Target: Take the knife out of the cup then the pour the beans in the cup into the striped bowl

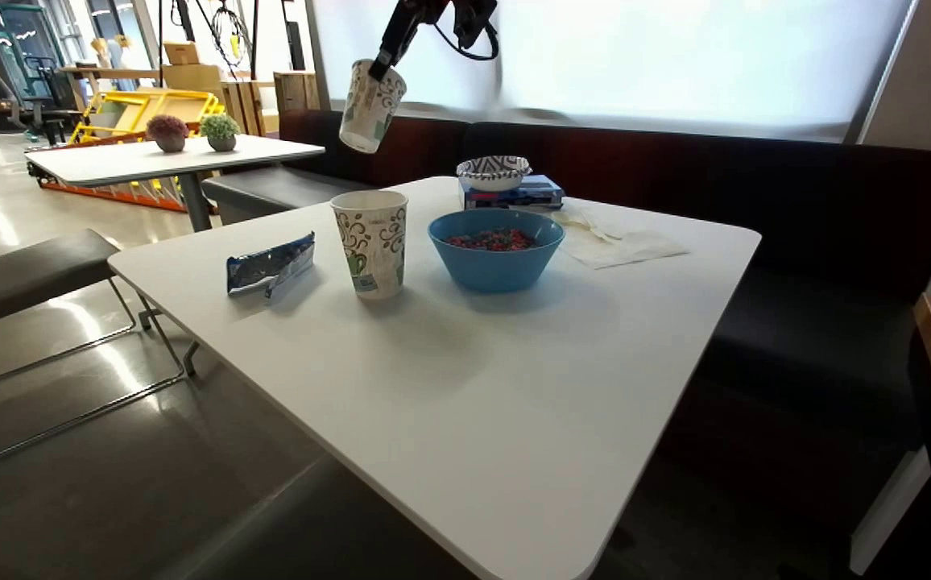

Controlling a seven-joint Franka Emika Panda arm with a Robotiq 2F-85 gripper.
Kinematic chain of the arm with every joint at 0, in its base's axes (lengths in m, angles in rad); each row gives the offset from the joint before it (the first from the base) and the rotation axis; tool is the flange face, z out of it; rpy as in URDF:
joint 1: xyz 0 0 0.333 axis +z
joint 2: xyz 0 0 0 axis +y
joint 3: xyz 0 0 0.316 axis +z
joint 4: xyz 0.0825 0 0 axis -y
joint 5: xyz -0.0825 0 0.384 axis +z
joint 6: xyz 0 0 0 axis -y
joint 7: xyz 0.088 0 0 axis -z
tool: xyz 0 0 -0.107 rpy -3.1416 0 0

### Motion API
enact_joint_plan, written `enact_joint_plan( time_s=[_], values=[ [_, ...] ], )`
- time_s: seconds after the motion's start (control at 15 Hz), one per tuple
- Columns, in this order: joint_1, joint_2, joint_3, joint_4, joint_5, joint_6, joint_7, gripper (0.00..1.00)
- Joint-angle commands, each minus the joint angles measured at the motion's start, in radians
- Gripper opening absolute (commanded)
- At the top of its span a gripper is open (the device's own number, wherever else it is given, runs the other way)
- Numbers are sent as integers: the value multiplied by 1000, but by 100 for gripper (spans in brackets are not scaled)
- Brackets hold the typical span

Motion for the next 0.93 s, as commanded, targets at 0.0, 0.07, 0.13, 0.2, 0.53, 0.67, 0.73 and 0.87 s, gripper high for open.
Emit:
enact_joint_plan(
  time_s=[0.0, 0.07, 0.13, 0.2, 0.53, 0.67, 0.73, 0.87],
  values=[
    [55, 2, -30, 0, -136, 107, -30, 1],
    [71, 6, -39, -1, -171, 139, -36, 1],
    [87, 10, -50, -2, -205, 170, -39, 1],
    [104, 17, -61, -3, -238, 202, -42, 1],
    [185, 50, -145, -24, -405, 320, -38, 1],
    [216, 60, -182, -36, -470, 332, -41, 1],
    [229, 64, -198, -41, -501, 335, -48, 1],
    [254, 59, -218, -59, -552, 310, -88, 1]
  ],
)
